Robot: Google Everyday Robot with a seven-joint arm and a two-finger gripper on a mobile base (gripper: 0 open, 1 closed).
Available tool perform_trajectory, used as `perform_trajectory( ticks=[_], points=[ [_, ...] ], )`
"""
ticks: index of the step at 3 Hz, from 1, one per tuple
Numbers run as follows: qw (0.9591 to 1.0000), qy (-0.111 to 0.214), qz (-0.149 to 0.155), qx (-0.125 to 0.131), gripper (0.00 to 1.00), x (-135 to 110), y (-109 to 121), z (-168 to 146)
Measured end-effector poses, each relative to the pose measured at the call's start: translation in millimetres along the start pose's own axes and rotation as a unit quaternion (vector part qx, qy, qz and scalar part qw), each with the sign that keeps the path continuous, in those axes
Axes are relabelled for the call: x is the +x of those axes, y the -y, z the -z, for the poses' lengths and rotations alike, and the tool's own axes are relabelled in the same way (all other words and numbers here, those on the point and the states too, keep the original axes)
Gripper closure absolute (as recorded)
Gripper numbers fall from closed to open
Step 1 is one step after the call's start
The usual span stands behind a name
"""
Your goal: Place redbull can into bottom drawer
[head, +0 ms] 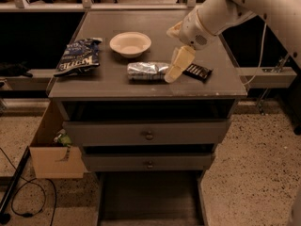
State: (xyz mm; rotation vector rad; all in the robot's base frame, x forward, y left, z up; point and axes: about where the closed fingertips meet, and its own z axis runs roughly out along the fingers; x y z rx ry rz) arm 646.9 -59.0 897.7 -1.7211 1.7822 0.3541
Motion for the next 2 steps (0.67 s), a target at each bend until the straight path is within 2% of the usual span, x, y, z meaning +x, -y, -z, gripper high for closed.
perform_trajectory(
  ticks=[1,2],
  points=[
    [0.9999,-0.010,0.006,-0.011,0.00,5.1,15.3,-13.9],
    [0.9998,-0.012,0.001,-0.016,0.00,13.0,20.9,-22.4]
  ],
)
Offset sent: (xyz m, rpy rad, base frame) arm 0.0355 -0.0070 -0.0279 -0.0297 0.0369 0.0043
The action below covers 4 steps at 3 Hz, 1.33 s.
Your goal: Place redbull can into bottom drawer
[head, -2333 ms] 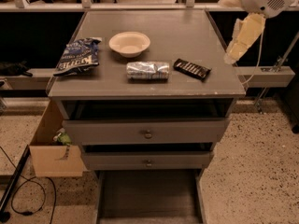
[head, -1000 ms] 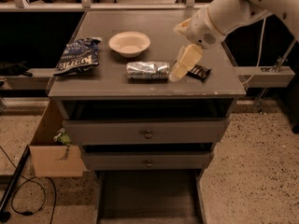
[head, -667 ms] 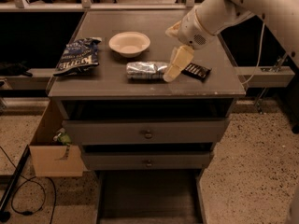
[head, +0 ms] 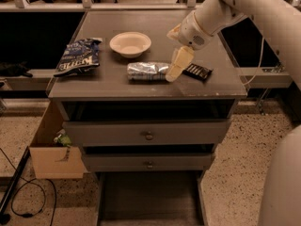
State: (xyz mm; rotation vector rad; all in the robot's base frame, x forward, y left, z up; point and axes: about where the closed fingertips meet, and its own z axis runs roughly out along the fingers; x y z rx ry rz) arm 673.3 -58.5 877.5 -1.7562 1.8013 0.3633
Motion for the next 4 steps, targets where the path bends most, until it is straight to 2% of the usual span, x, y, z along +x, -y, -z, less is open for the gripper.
perform_trajectory(
  ticks=[4],
  points=[
    [0.9991,-0.002,-0.032,-0.027,0.00,13,-8,-38]
  ],
)
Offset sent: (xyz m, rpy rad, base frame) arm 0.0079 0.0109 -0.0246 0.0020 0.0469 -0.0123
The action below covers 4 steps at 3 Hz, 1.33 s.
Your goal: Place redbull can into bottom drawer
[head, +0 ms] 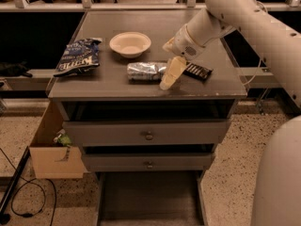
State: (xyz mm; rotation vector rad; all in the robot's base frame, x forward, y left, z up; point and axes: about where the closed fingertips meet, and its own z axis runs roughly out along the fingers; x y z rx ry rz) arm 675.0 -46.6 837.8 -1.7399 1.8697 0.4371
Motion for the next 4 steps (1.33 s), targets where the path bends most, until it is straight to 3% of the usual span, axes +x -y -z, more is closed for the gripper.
perform_trajectory(
  ticks=[1,2,4],
  points=[
    [0.9999,0.000,-0.010,-0.007,0.00,6.1,-4.7,-9.7],
    [0.9999,0.000,-0.011,-0.008,0.16,6.7,-5.2,-10.6],
    [0.9999,0.000,-0.011,-0.008,0.63,6.7,-5.2,-10.7]
  ],
)
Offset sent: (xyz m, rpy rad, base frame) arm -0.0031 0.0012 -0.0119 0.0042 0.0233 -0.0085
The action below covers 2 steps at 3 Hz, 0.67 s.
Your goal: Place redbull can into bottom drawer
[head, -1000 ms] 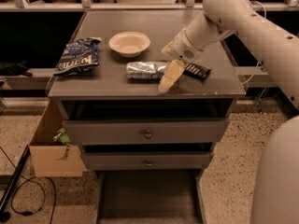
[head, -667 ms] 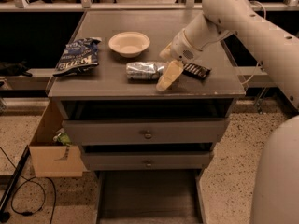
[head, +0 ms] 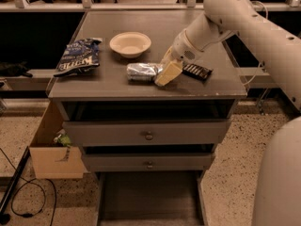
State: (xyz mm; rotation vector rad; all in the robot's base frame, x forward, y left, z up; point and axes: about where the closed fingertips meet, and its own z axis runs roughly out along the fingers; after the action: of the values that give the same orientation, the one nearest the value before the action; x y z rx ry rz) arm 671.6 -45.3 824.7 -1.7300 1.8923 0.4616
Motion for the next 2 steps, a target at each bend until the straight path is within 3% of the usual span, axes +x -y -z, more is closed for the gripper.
perform_trajectory(
  ticks=[1,2],
  points=[
    [1.0000,0.000,0.000,0.000,0.86,0.0,0.0,0.0],
    [1.0000,0.000,0.000,0.000,1.00,0.0,0.0,-0.1]
  ],
)
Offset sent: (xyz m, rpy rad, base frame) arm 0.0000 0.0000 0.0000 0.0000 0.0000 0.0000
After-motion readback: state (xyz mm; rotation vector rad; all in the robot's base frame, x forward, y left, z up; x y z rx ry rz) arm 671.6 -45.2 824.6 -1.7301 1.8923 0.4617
